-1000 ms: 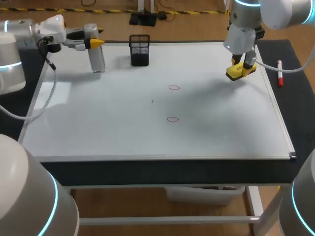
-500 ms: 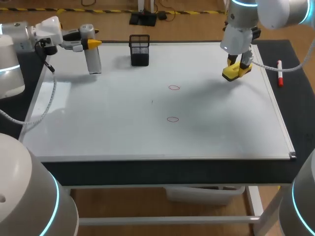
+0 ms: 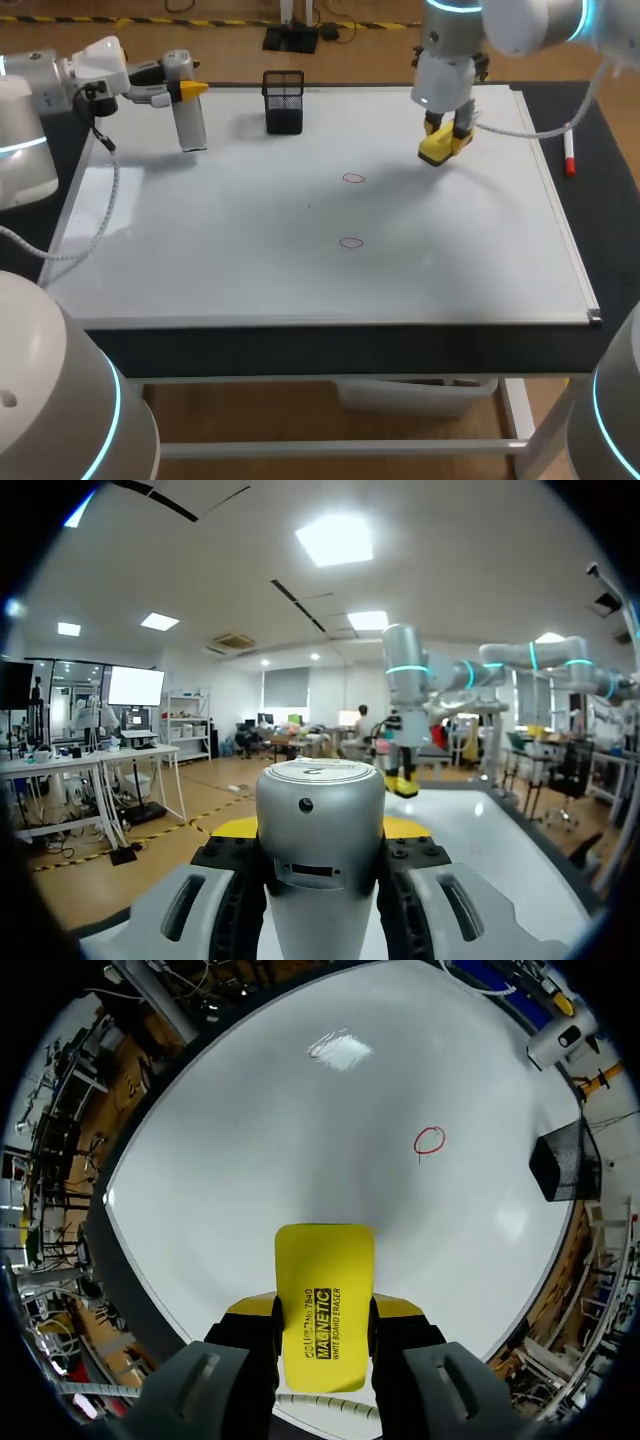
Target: Pick up the inspection probe, press it on each red-marked spot on the whiteboard one by one, put down the probe, pick up the eraser, and wipe off all the red marks.
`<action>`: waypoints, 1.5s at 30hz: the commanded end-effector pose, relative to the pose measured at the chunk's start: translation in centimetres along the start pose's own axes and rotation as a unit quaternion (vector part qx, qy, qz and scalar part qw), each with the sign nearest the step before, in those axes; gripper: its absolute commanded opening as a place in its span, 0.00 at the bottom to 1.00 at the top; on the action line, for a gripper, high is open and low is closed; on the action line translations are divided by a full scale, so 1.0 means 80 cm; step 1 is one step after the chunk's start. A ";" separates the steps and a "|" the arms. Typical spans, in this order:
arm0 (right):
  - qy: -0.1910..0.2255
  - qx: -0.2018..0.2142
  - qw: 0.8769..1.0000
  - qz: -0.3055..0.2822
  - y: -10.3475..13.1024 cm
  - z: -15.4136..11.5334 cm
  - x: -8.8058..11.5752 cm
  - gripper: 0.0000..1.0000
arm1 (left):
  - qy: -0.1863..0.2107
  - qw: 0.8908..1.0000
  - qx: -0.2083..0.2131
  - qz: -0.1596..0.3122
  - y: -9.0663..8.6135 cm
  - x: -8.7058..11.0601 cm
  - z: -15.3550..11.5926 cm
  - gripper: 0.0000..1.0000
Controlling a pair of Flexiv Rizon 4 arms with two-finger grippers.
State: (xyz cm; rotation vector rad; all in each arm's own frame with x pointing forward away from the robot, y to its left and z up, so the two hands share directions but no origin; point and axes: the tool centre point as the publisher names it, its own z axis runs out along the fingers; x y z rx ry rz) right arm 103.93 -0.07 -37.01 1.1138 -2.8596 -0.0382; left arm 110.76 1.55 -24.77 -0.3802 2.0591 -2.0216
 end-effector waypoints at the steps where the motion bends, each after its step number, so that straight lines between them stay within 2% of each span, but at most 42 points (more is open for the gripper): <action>1: 0.015 0.005 1.000 -0.018 0.017 0.003 -0.018 0.00 | -0.009 1.000 -0.001 0.001 -0.003 0.005 0.000 0.00; 13: 0.024 0.004 0.994 -0.103 0.087 0.014 -0.067 0.00 | -0.009 1.000 -0.001 0.001 -0.003 0.005 0.000 0.00; 28: 0.019 0.020 0.983 -0.181 0.141 0.032 -0.118 0.00 | -0.009 1.000 -0.001 0.001 -0.003 0.005 0.000 0.00; 45: 0.017 0.025 0.970 -0.242 0.176 0.044 -0.135 0.00 | -0.009 1.000 -0.001 0.001 -0.003 0.005 0.000 0.00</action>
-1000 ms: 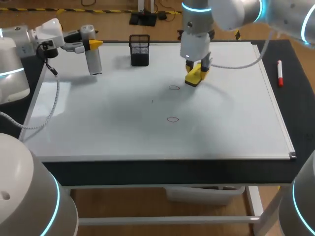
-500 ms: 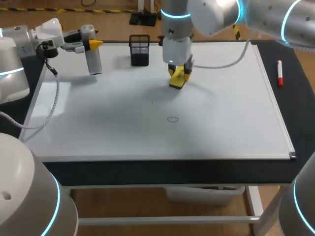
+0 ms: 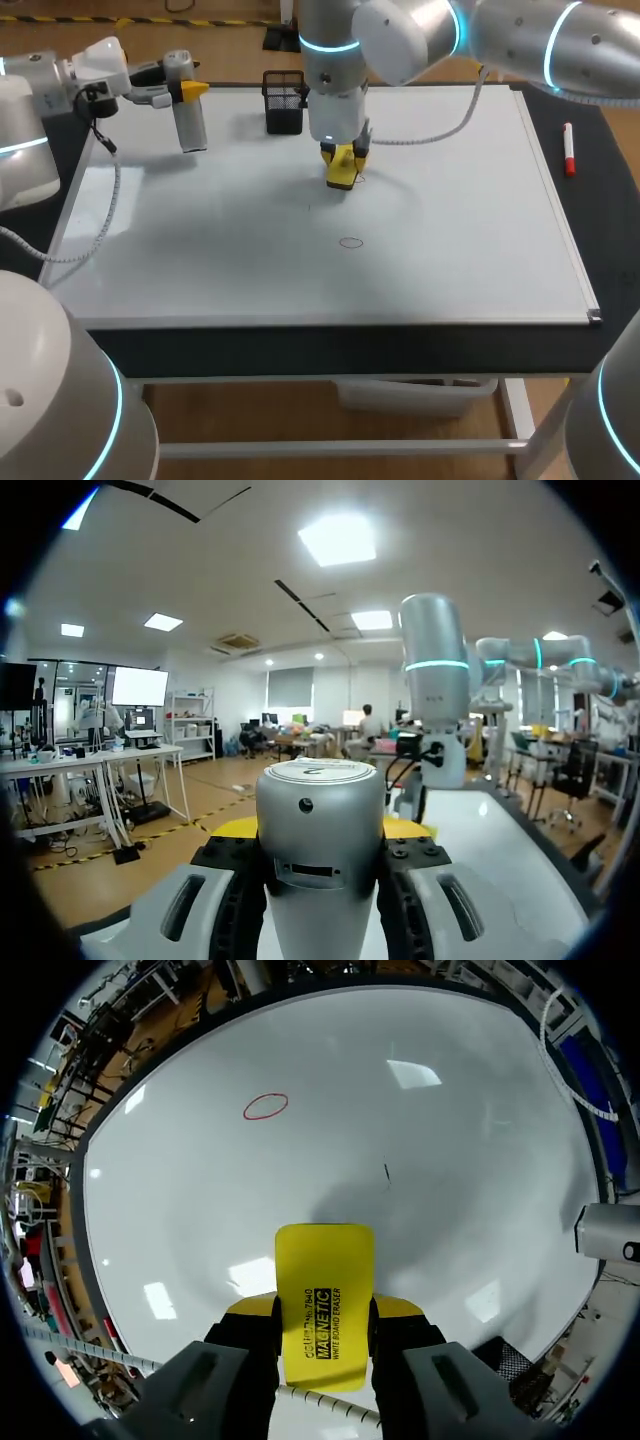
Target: Pick up the inspection probe, press it on each red-marked spot on the whiteboard one by one, put down the probe, pick up the eraser, and wipe off all the red marks.
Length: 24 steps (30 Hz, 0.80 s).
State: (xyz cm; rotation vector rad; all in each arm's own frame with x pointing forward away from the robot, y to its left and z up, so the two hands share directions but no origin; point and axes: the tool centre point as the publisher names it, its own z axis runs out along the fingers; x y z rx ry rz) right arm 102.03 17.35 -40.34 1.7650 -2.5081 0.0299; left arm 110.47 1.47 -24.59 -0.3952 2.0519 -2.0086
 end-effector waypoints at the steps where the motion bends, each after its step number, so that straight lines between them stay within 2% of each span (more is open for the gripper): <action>1: 0.001 -0.001 1.000 -0.008 0.001 0.002 -0.005 0.00 | -0.001 1.000 0.000 0.000 -0.001 0.001 0.000 0.00; 13: 0.010 -0.008 1.000 -0.025 0.011 0.014 -0.008 0.00 | -0.001 1.000 0.000 0.000 -0.001 0.001 0.000 0.00; 24: 0.010 -0.020 1.000 -0.011 0.003 0.021 0.007 0.00 | -0.001 1.000 0.000 0.000 -0.001 0.001 0.000 0.00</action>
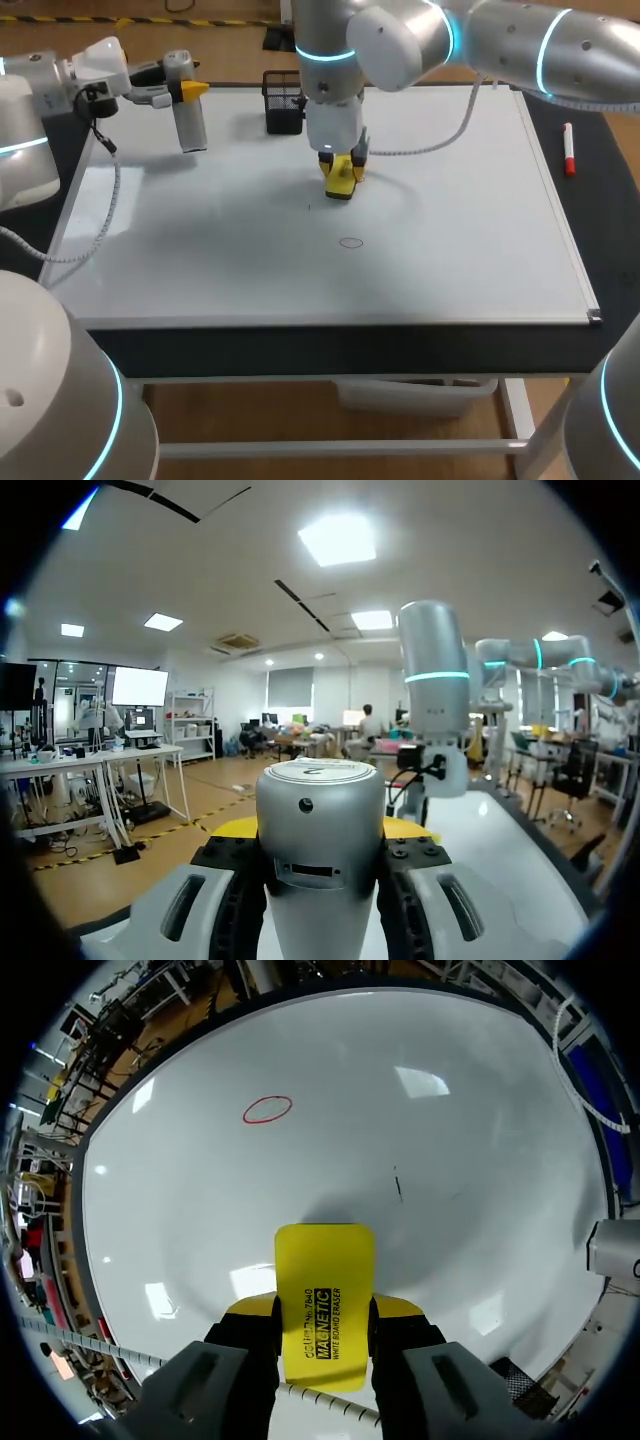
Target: Pick up the inspection probe, press it on each red-marked spot on the whiteboard one by one, put down the probe, pick up the eraser, and wipe off all the red marks.
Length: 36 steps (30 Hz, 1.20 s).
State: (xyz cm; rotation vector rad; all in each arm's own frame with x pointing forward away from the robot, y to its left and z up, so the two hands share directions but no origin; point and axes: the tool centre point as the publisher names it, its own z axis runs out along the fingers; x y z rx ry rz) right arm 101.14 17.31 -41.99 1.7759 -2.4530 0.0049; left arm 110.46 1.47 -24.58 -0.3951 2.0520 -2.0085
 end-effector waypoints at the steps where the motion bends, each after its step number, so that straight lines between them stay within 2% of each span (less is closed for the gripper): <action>1: -0.003 -0.003 1.000 0.005 -0.008 0.000 0.007 0.00 | -0.001 1.000 0.000 0.000 -0.001 0.001 0.000 0.00; 36: 0.019 -0.012 0.997 0.068 -0.039 0.025 0.076 0.00 | -0.001 1.000 0.000 0.000 -0.001 0.001 0.000 0.00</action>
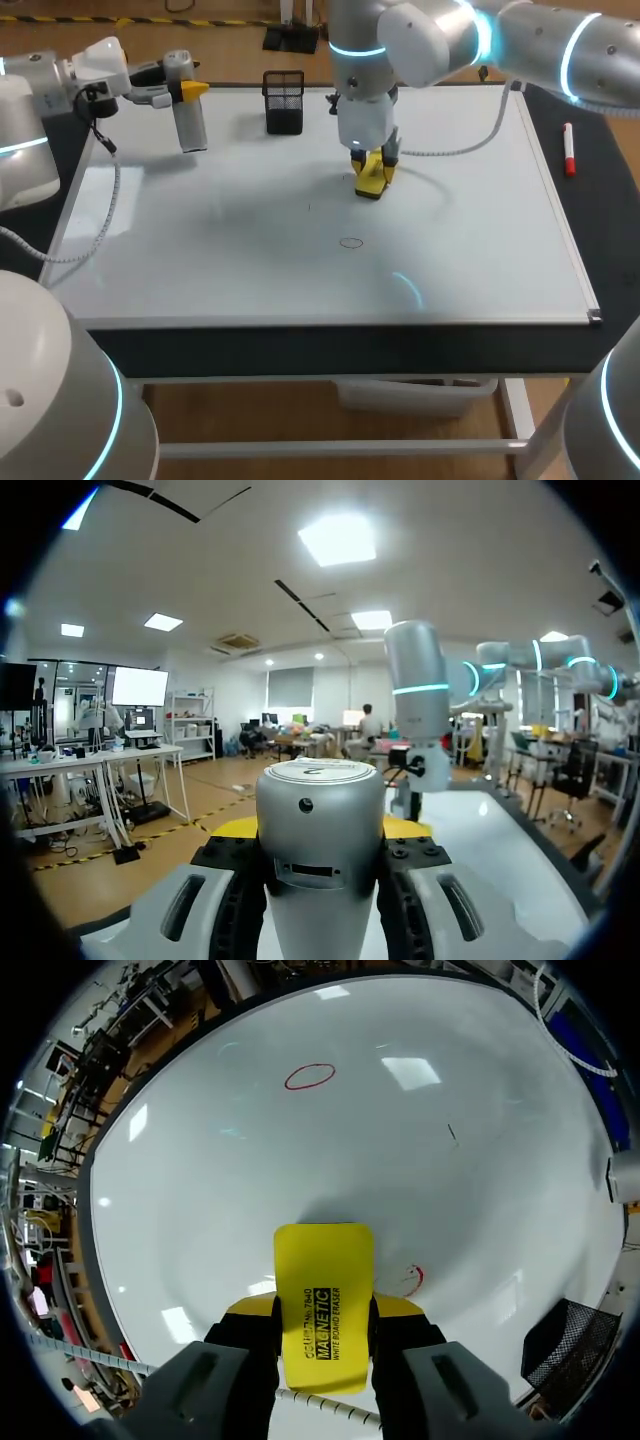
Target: Pick up the inspection probe, press it on each red-marked spot on the whiteboard one by one, put down the probe, pick up the eraser, and wipe off all the red marks.
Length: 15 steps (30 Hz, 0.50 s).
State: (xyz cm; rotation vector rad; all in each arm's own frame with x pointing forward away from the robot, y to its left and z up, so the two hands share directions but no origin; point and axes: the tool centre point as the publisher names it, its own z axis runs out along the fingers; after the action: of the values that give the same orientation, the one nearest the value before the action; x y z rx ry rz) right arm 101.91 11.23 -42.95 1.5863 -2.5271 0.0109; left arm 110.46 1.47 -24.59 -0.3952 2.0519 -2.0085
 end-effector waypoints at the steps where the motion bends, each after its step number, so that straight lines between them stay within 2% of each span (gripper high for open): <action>1: 0.002 0.004 1.000 0.004 -0.008 0.007 0.009 0.00 | -0.001 1.000 0.000 0.000 -0.001 0.001 0.000 0.00; 9: -0.008 0.023 1.000 0.012 -0.019 -0.025 0.012 0.00 | -0.001 1.000 0.000 0.000 -0.001 0.001 0.000 0.00; 15: -0.019 0.034 0.999 0.001 -0.021 -0.048 -0.007 0.00 | -0.001 1.000 0.000 0.000 -0.001 0.001 0.000 0.00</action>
State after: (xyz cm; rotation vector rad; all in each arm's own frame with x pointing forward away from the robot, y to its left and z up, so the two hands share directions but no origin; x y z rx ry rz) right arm 104.35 11.06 -40.33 1.6173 -2.5912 0.0515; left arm 110.46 1.47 -24.59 -0.3952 2.0519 -2.0084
